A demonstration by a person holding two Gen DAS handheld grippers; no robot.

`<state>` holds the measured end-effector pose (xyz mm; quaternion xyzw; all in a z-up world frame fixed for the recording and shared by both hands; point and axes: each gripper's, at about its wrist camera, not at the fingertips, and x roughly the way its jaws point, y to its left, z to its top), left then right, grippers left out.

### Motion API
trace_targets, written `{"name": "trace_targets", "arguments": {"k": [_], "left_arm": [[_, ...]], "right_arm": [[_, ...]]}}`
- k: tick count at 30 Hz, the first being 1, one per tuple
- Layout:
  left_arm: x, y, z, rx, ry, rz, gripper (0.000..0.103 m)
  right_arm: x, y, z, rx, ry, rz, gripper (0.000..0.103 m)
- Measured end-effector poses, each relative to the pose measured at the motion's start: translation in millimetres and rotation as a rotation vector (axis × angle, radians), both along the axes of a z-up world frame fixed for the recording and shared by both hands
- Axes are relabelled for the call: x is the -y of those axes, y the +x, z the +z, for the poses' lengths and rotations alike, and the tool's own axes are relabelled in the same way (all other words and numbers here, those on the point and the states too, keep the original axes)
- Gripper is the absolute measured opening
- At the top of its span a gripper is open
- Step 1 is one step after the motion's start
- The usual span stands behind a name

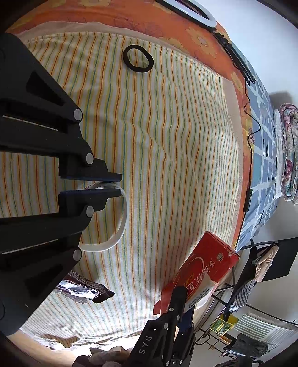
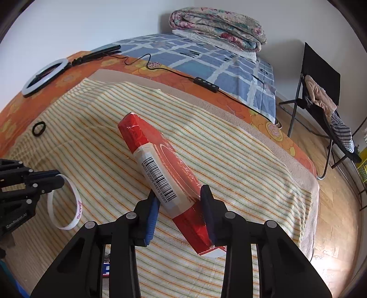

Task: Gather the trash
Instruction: 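Carry the wristband in the left tool and red box in the right tool to the basket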

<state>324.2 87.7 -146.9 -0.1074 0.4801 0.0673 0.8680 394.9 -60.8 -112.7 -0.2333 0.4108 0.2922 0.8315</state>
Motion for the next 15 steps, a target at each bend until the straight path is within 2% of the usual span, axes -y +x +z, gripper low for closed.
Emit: {"name": "trace_targets", "arguments": {"k": [7,15], "left_arm": [[-5.6,-11.1,15.5,0.023,0.007,0.014,0.004],[-6.1,-31.7,37.5,0.053,0.013,0.018,0.004]], "right_arm": [[9.7,-7.0,16.8,0.009,0.059,-0.025,0.015],[25.2,-21.1,36.1,-0.006,0.154,-0.059,0.014]]}}
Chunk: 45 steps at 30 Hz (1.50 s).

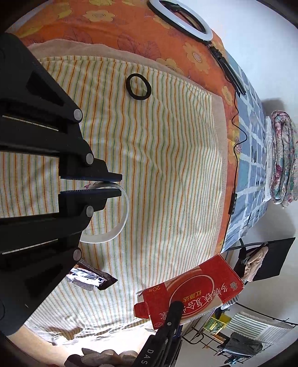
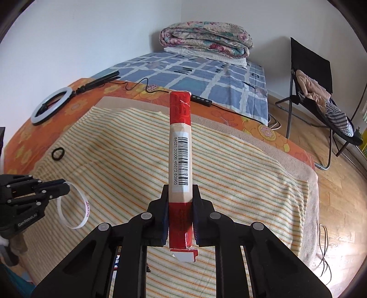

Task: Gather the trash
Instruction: 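Carry the wristband in the left tool and red box in the right tool to the basket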

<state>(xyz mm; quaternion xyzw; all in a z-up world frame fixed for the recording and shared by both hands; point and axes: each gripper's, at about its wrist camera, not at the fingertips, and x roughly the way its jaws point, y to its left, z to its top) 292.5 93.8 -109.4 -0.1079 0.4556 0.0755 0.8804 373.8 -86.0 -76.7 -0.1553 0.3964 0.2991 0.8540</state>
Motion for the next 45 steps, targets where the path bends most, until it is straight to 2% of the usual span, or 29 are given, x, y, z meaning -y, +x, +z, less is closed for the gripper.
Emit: {"name": "trace_targets", "arguments": {"k": [13,24,30,33,45], "left_arm": [[13.3,-63.6,46.7,0.069,-0.005,-0.023,0.004],[32.8,-139.3,68.9,0.096,-0.005,-0.044,0.004],[48.9,-175.9,66.6,0.088,0.007,-0.059,0.004],[55.3,-191.8,61.5,0.076,-0.012,-0.066,0.004],[74.2,-258.6,13.9,-0.011,-0.087,-0.045,0.004]], "right_arm": [[18.1,-71.6,38.3,-0.048,0.08,0.036,0.014],[36.1,-151.8,49.2,-0.079,0.106,0.084,0.015],[47.2,-193.5,46.0,-0.106,0.12,0.087,0.015],[51.7,-216.2,42.3,-0.11,0.115,0.092,0.015],[63.8,-301.5,11.6,-0.189,0.102,0.136,0.015]]}}
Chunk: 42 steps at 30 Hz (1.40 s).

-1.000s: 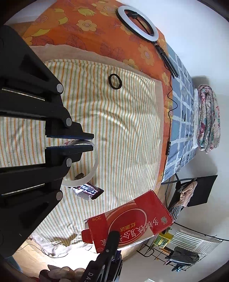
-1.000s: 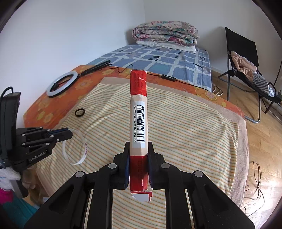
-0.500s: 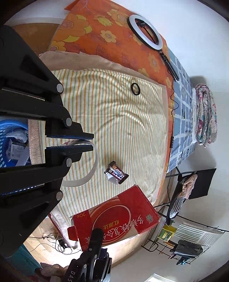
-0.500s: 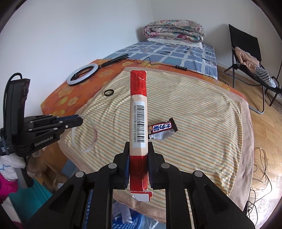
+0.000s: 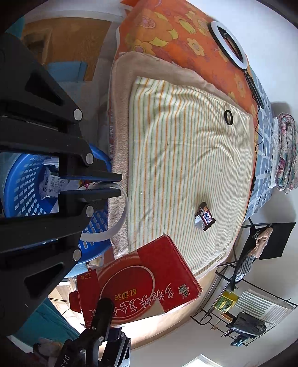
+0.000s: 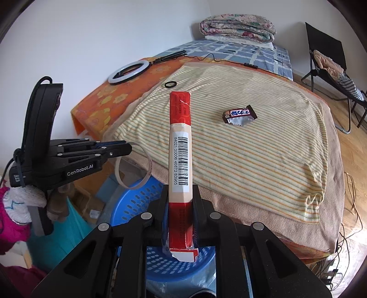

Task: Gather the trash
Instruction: 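Carry the wristband in the left tool and red box in the right tool to the basket, then open the left tool over the basket while the right tool releases the red box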

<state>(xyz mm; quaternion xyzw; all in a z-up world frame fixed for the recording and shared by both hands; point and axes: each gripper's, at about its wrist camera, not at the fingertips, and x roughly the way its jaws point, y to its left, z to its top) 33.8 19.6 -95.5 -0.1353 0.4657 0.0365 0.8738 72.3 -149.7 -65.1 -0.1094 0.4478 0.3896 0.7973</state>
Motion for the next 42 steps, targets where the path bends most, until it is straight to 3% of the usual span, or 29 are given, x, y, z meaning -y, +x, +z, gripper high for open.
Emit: {"name": "trace_targets", "arguments": {"k": [19,42], "left_arm": [[16.2,-29.4,-58.2,-0.123,-0.016,-0.001,0.004],[16.5,-26.3,-79.4,-0.186,-0.011,0.001,0.004]], "right_arm": [[13.1,-47.9,-73.6,-0.181,-0.049,0.004,0.015],[8.6,-41.0,-104.2,-0.259,-0.091,-0.027,0.019]]}}
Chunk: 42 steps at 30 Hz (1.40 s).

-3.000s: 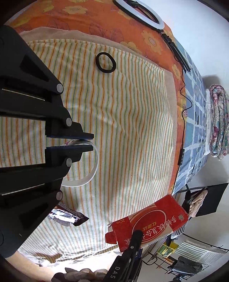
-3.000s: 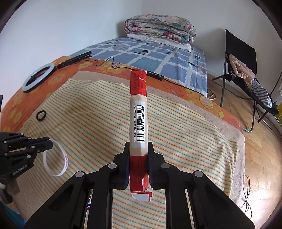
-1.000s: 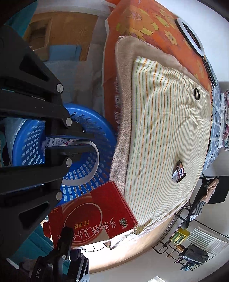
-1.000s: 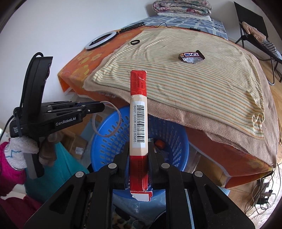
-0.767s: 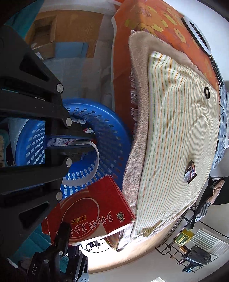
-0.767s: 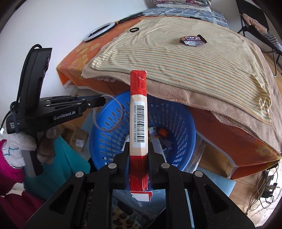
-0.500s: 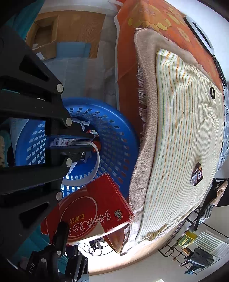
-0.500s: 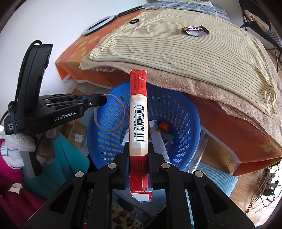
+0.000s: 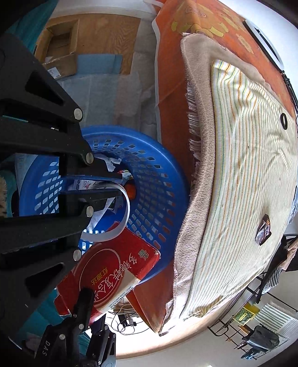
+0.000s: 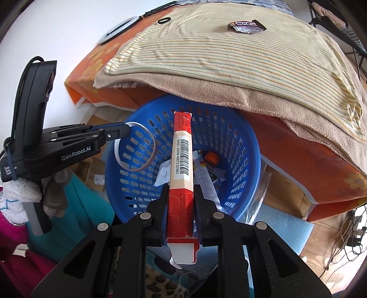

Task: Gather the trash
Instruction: 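Open the left tool over the basket while the right tool releases the red box, then raise both tools to the black ring and candy bar on the towel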

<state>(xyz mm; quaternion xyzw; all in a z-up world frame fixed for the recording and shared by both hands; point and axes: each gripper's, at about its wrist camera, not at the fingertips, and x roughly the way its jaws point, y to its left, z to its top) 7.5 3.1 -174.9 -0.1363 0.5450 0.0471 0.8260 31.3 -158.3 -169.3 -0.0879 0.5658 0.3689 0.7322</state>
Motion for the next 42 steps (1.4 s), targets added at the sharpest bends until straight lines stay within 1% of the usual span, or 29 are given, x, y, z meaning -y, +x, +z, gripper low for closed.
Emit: {"name": "trace_targets", "arguments": {"k": [1,4,6,7,8,10,12,15,17,19,21,24,26,34,42], "left_arm": [[-0.1,0.2,-0.6,-0.002,0.0,0.001,0.005],[-1.3,0.6,-1.3,-0.003,-0.001,0.007,0.017],[-1.7,0.7,-0.8,0.002,0.004,0.012,0.031],[-1.8,0.7,-0.3,0.006,0.005,0.013,0.033],[-2.0,0.7,-0.1,0.007,0.006,0.014,0.037],[-2.5,1.1,0.0,0.007,0.01,0.017,0.041],[-3.3,1.3,-0.3,0.007,0.011,0.02,0.051],[-4.4,0.8,0.0,0.009,0.013,0.031,0.061],[-5.1,1.0,0.5,0.011,0.013,0.035,0.064],[-5.2,1.6,0.8,0.012,0.01,0.037,0.066],[-4.7,2.2,0.8,0.012,0.008,0.037,0.07],[-3.2,3.0,1.3,0.012,0.012,0.036,0.071],[-2.7,3.4,2.0,0.014,0.011,0.035,0.071],[-3.5,5.8,5.6,0.021,0.007,0.035,0.071],[-3.4,14.2,12.7,0.035,0.002,0.022,0.071]], "right_arm": [[0.1,0.6,-0.5,-0.003,0.0,-0.003,0.019],[0.6,2.0,-1.3,-0.007,-0.002,-0.013,0.02],[0.3,2.8,-1.4,-0.006,-0.007,-0.02,0.022],[0.4,3.5,-1.5,-0.006,-0.011,-0.023,0.027],[0.5,3.8,-1.6,-0.004,-0.014,-0.026,0.034],[0.8,4.2,-1.3,0.003,-0.021,-0.032,0.042],[0.9,4.5,-1.8,0.005,-0.028,-0.038,0.044],[1.1,5.8,-2.9,0.002,-0.035,-0.048,0.046],[1.2,5.9,-2.8,0.007,-0.042,-0.055,0.054],[1.2,6.0,-2.0,0.014,-0.044,-0.059,0.057],[1.6,6.2,-1.0,0.018,-0.048,-0.063,0.057],[1.8,6.4,0.7,0.028,-0.058,-0.075,0.058],[3.2,7.1,2.0,0.036,-0.063,-0.084,0.062],[2.9,12.7,7.0,0.076,-0.117,-0.133,0.063],[3.1,18.1,14.5,0.11,-0.132,-0.155,0.063]]}}
